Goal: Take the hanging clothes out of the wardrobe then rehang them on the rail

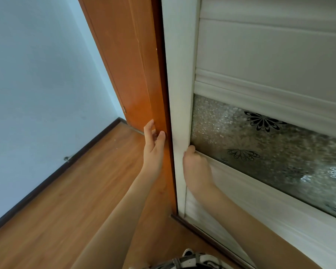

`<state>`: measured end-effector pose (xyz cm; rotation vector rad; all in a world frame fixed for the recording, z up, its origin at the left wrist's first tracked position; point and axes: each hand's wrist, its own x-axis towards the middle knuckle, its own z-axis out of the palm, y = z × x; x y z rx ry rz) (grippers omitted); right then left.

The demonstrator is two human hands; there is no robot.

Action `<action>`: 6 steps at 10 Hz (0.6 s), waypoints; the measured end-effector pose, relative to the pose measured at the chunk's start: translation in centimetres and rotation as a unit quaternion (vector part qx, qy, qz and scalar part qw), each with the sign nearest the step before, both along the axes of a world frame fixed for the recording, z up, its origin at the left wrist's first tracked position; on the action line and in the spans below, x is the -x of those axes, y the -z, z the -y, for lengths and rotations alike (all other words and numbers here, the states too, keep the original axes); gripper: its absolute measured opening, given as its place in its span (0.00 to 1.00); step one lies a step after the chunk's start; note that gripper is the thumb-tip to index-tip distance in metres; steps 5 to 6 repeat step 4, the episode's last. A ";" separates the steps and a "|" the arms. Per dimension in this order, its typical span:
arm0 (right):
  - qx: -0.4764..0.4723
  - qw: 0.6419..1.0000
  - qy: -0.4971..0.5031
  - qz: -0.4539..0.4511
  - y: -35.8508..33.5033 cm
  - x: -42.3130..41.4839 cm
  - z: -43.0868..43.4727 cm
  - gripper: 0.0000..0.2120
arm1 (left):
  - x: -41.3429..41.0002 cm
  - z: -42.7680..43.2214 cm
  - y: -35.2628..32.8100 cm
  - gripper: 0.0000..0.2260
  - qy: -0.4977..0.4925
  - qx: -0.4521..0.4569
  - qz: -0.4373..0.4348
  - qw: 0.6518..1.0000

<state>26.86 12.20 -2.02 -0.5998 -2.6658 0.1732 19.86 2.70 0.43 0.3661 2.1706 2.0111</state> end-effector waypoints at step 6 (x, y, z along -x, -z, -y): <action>0.230 0.953 -0.162 0.111 -6.4 -3.4 -2.5 0.14 | -0.1 1.9 -2.3 0.17 -0.005 0.046 -0.022 0.999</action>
